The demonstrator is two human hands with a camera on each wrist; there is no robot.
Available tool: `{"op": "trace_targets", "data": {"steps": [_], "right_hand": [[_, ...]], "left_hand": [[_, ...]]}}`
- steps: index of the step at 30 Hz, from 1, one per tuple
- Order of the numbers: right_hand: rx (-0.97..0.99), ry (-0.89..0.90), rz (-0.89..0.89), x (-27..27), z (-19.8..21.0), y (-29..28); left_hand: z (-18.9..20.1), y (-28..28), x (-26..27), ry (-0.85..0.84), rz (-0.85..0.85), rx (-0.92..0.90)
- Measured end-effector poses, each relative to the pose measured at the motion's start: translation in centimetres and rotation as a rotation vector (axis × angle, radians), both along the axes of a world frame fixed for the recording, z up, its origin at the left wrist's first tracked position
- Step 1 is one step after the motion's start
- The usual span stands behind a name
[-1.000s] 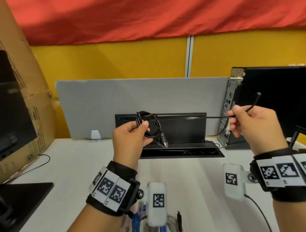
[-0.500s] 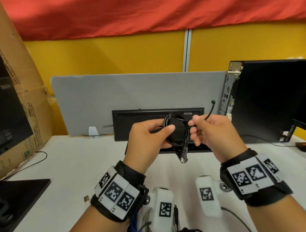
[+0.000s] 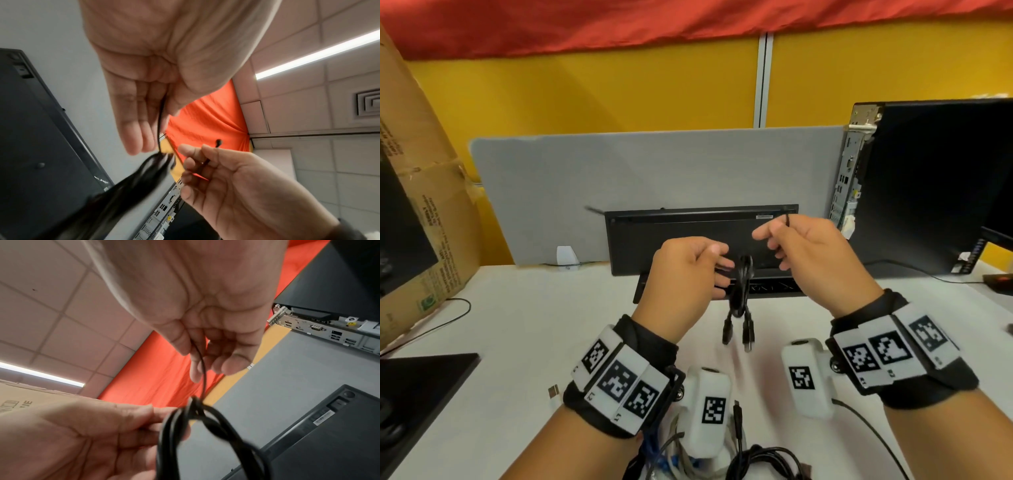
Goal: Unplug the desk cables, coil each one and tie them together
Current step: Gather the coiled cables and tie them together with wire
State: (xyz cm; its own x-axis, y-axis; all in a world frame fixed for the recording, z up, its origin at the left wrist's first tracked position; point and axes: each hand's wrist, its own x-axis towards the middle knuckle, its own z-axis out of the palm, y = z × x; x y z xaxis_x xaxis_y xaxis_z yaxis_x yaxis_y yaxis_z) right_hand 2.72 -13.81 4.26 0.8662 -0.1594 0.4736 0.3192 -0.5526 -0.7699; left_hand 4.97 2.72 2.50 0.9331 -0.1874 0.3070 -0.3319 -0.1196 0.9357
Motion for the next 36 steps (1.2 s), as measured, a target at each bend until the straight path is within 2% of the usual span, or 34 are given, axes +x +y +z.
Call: {"op": "trace_targets", "data": {"steps": [2, 5, 8, 11, 16, 21, 26, 32, 34, 36], "right_hand": [[0.039, 0.017, 0.049, 0.1, -0.2, 0.1], [0.201, 0.111, 0.188, 0.2, -0.5, 0.5], [0.331, 0.168, 0.281, 0.5, -0.6, 0.9], [0.415, 0.158, 0.33, 0.5, -0.6, 0.9], [0.143, 0.115, 0.383, -0.5, -0.5, 1.5], [0.072, 0.089, 0.426, -1.0, -0.3, 1.9], [0.013, -0.037, 0.307, -1.0, -0.2, 1.7], [-0.155, -0.1, 0.1, -2.5, 0.9, -0.8], [-0.196, -0.075, 0.044, -3.3, 0.9, -1.9], [-0.226, -0.029, 0.007, -4.0, 0.5, -2.6]], "left_hand": [[-0.2, -0.1, 0.2, -0.018, 0.012, 0.057], [-0.2, -0.1, -0.2, -0.089, 0.007, 0.118], [-0.2, 0.0, -0.5, -0.041, -0.056, 0.119], [-0.3, -0.2, -0.6, -0.094, -0.118, 0.288], [-0.7, -0.3, -0.7, -0.151, -0.24, 0.49], [-1.3, -0.1, -0.2, -0.224, -0.271, 0.546], [-1.3, -0.6, -0.5, -0.287, -0.277, 0.46], [-2.1, -1.1, -2.2, -0.432, -0.023, 0.364], [-2.3, -0.7, -2.8, -0.461, -0.007, 0.435], [-2.3, -0.3, -3.4, -0.43, -0.097, 0.643]]}}
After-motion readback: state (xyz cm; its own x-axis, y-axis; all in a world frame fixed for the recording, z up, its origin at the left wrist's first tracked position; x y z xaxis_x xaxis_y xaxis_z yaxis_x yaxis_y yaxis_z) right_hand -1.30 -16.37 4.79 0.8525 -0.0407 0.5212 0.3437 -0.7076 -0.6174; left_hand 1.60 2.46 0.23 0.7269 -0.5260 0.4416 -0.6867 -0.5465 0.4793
